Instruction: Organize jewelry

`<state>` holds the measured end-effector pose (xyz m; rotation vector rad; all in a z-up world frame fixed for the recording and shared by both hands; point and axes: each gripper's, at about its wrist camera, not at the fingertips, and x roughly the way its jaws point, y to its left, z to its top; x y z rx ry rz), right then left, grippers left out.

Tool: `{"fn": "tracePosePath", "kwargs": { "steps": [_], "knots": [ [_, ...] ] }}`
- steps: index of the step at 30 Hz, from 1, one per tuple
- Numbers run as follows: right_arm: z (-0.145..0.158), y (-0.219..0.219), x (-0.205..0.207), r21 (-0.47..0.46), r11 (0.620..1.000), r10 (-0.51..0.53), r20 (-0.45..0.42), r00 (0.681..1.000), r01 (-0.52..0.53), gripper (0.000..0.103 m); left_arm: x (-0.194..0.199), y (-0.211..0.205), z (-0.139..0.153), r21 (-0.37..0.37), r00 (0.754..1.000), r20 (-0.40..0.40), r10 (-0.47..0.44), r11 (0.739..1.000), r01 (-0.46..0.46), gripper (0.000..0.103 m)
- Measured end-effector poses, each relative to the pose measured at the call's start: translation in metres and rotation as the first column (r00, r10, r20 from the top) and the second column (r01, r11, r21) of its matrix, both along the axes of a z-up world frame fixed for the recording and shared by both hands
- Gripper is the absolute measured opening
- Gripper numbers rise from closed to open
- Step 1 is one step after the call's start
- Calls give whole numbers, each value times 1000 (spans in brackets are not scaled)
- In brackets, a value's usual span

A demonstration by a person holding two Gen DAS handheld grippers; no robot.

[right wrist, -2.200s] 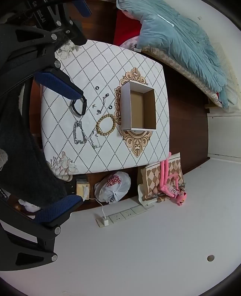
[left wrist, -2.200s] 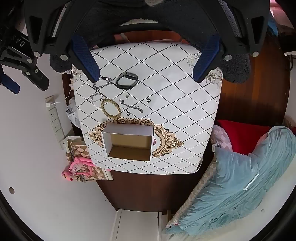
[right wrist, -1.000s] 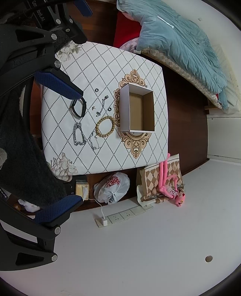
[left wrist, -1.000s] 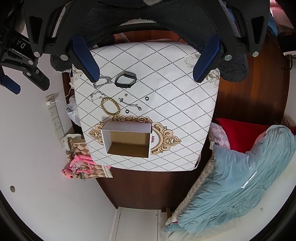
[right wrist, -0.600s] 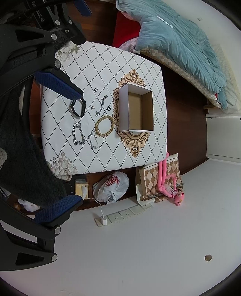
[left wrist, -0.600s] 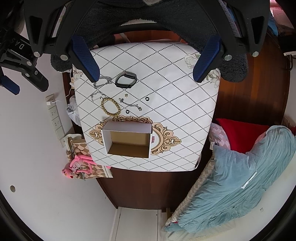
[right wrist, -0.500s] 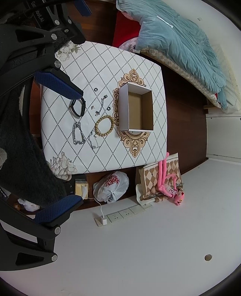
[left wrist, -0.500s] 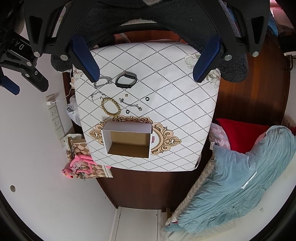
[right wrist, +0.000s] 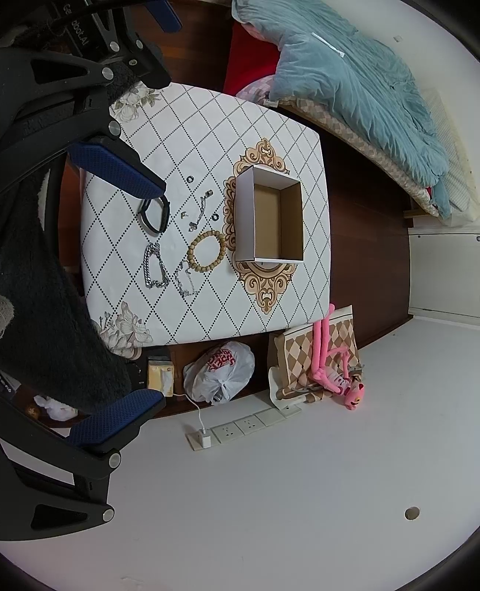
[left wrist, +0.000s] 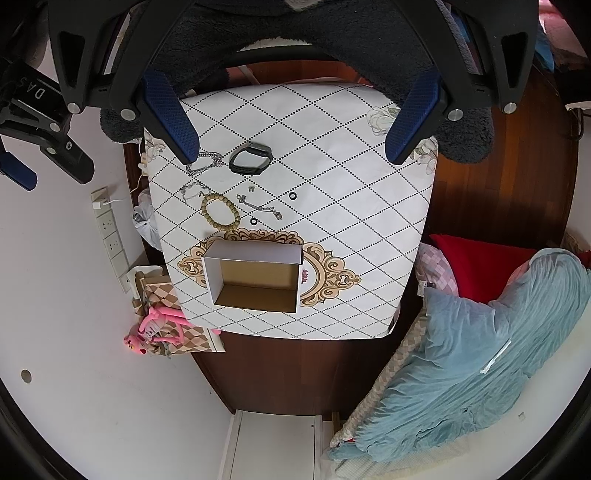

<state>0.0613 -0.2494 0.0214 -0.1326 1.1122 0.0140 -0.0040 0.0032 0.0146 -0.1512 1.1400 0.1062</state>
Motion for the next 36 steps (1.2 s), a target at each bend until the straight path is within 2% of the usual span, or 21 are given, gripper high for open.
{"fn": "tracePosePath", "kwargs": {
  "steps": [30,36],
  "knots": [
    [5,-1,-2,0,1000,2,5,1000,-2,103,1,-4,8,-1,1000,15,0,1000,0,103],
    [1,1,1,-2,1000,-10,6,1000,10,103,5,-1,-3,36,1000,9,18,999,-18,103]
  ]
}}
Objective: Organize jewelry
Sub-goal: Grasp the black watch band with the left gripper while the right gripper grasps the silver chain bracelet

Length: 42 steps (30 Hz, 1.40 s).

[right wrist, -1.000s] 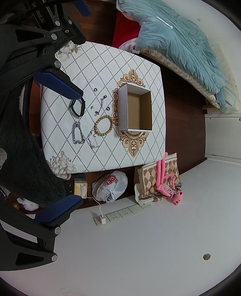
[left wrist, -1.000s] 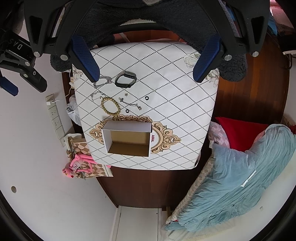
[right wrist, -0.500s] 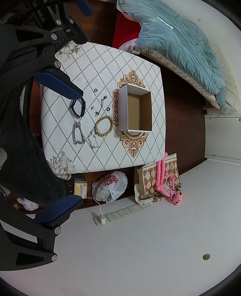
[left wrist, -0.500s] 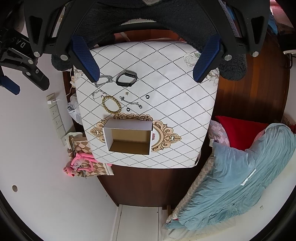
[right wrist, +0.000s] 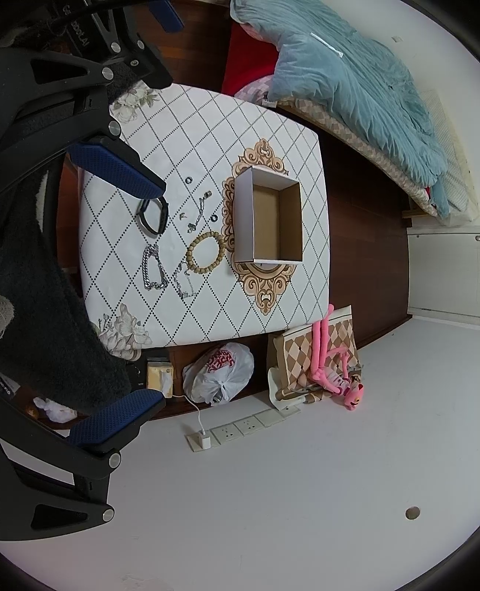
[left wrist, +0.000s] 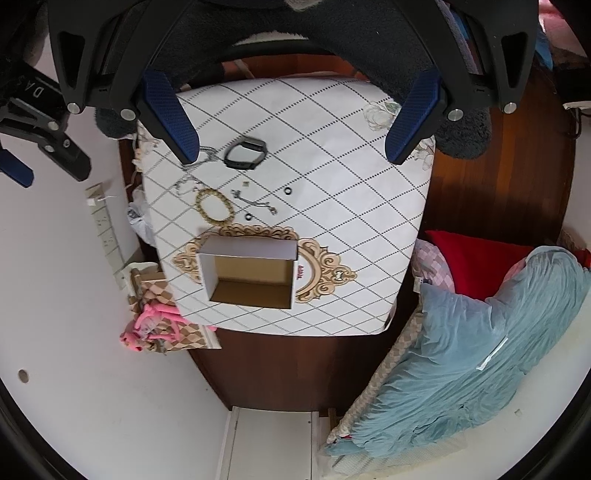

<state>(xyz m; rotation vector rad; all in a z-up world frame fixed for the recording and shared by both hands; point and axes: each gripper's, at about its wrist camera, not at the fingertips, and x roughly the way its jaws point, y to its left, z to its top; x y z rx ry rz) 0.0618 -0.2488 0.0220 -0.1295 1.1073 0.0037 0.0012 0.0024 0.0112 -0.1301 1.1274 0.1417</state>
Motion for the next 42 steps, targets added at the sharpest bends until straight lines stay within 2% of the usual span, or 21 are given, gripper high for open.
{"fn": "tracePosePath", "kwargs": {
  "steps": [8,14,20,25,28,30,32,33,34,36,38,42],
  "knots": [
    [-58,-9,29,-26,998,-59,-68,996,58,103,25,7,-53,60,998,-48,29,998,-26,103],
    [-129,-25,49,-19,994,-105,-176,979,103,103,44,-2,-116,107,986,-166,-22,993,40,103],
    [-195,-51,57,0,986,-159,-281,947,165,100,56,-16,-178,94,952,-296,-72,990,105,103],
    [-231,-65,58,59,978,-169,-339,925,200,90,68,-20,-207,36,943,-325,-72,995,88,102],
    [-242,-67,59,73,975,-173,-351,920,212,90,79,-24,-221,-10,937,-339,-90,996,93,100],
    [-247,-67,61,89,972,-172,-351,920,216,90,85,-31,-232,-10,925,-360,-120,992,125,92],
    [-250,-65,62,94,973,-168,-348,922,212,89,89,-36,-243,-15,912,-383,-147,988,153,70],
    [-251,-64,64,96,973,-166,-349,922,211,89,90,-38,-248,-22,904,-395,-162,986,167,65],
    [-252,-64,65,100,972,-163,-351,922,210,88,91,-41,-252,-31,900,-398,-180,983,183,51],
    [-255,-64,67,110,971,-160,-356,921,211,86,90,-45,-251,-42,909,-362,-205,978,204,34],
    [-259,-63,68,116,971,-155,-359,920,209,82,87,-51,-250,-31,911,-337,-237,970,240,10],
    [-272,-58,72,125,974,-133,-370,919,191,72,82,-55,-252,-12,916,-318,-245,967,254,5]
  ]
}}
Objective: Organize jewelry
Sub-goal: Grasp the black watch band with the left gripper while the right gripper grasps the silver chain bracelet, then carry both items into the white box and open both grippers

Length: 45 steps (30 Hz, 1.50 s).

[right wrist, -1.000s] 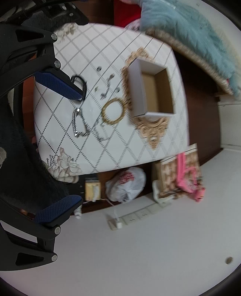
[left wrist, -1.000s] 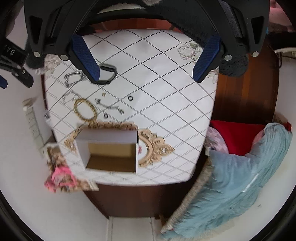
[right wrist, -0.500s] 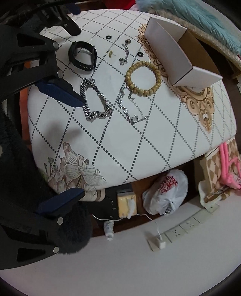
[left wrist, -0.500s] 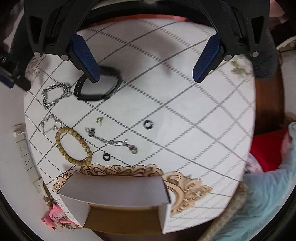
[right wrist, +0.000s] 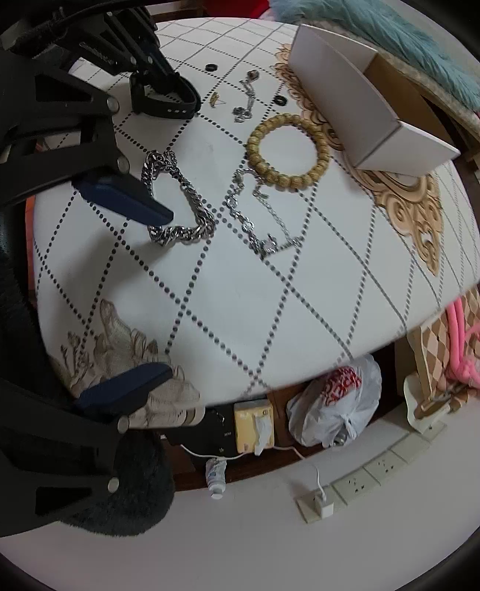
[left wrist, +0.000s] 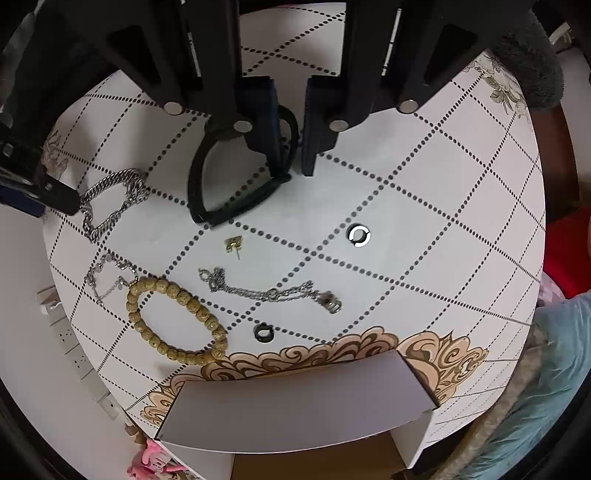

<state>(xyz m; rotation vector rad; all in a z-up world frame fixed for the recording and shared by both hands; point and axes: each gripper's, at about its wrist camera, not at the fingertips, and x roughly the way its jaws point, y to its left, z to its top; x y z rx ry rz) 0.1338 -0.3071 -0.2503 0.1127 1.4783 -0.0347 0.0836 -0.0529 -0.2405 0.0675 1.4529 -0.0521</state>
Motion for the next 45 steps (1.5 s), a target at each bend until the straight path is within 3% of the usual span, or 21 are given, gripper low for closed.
{"fn": "tracePosePath", "kwargs": {
  "steps": [6,7,8,10,15,22,24,27,29,31,37,39,40,41,43,45],
  "knots": [
    [-7,22,1,-50,997,64,33,997,-62,56,-8,16,7,-22,999,21,45,999,-45,3],
    [-6,26,1,-58,996,77,51,996,-74,46,-9,28,7,-26,998,25,52,998,-52,3],
    [-4,29,2,-60,995,86,75,993,-82,28,-9,31,8,-28,998,29,58,998,-57,3],
    [-3,37,3,-64,993,102,93,990,-97,9,-9,36,11,-29,997,33,63,998,-62,3],
    [4,42,0,14,997,68,100,993,-70,8,-13,51,33,-56,993,69,92,995,-88,2],
    [57,52,-9,117,989,69,196,978,-93,8,-10,63,73,-103,985,144,97,991,-82,2],
    [72,53,-6,127,986,74,226,971,-105,8,-8,60,80,-157,983,144,117,983,-94,3],
    [89,54,0,139,983,80,254,964,-118,8,15,50,72,-200,986,100,136,973,-114,9],
    [93,56,3,135,983,87,257,962,-125,8,31,33,58,-199,990,52,129,973,-116,31],
    [90,54,5,129,984,84,251,964,-119,8,38,17,46,-202,995,26,95,976,-88,36],
    [72,41,5,133,988,45,207,977,-74,8,39,-6,15,-133,1000,-28,0,991,-4,36],
    [70,38,3,130,989,38,200,979,-65,8,36,-13,16,-110,1000,12,-22,994,24,34],
    [69,36,1,131,990,33,197,980,-60,8,35,-17,16,-97,999,20,-34,995,36,30],
    [69,34,0,132,990,29,196,980,-56,8,34,-18,16,-86,999,28,-38,995,40,16],
    [70,31,1,133,990,21,196,980,-48,8,32,-18,16,-101,999,39,-28,994,32,6],
    [74,28,1,144,989,13,200,980,-42,8,27,-19,19,-120,999,48,-11,993,17,4]
  ]
}}
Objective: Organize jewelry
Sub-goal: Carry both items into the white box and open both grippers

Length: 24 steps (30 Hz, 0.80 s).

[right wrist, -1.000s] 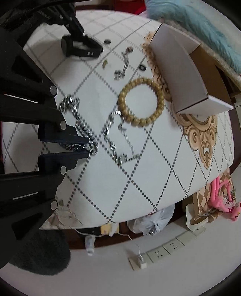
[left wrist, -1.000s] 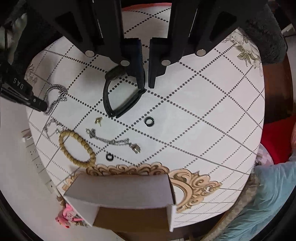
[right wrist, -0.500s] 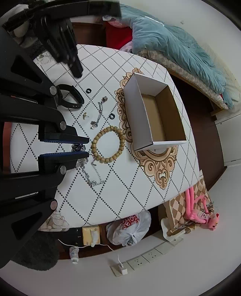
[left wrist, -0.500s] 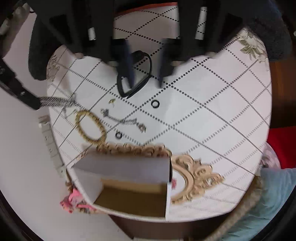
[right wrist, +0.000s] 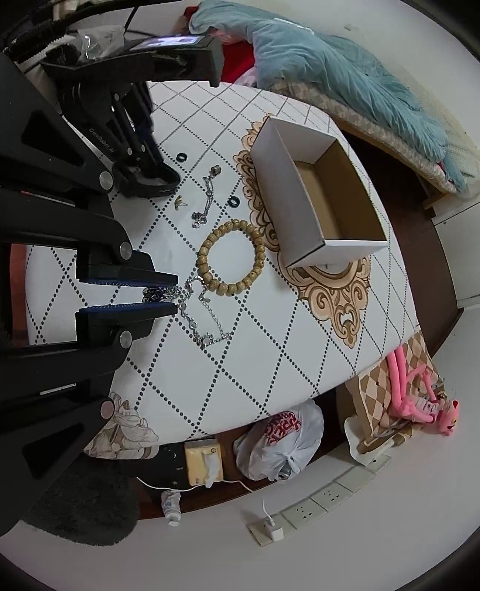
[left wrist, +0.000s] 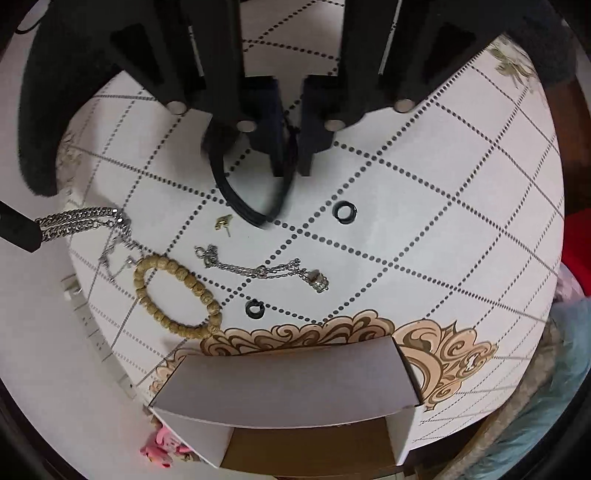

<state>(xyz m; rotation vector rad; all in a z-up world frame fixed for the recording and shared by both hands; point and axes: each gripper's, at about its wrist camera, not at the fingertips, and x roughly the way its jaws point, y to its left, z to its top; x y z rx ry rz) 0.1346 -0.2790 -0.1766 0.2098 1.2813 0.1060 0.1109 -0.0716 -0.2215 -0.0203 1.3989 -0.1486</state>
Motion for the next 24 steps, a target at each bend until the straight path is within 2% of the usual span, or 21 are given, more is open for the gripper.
{"fn": "tracePosePath", "kwargs": {
  "steps": [5,11,17,20,24],
  "knots": [
    [20,-2,4,49,999,6,25,1000,-7,8,-13,3,26,-21,998,53,20,1000,-19,4],
    [58,4,18,112,992,43,84,996,-52,8,-15,12,79,-66,990,138,42,997,-33,4],
    [102,18,49,168,979,84,162,983,-112,8,41,37,128,-88,970,235,69,995,-49,4],
    [118,31,74,163,975,118,199,973,-151,8,75,41,129,-94,966,243,93,993,-72,4],
    [118,52,110,124,975,157,205,966,-184,8,112,47,121,-113,967,222,127,988,-104,4]
  ]
}}
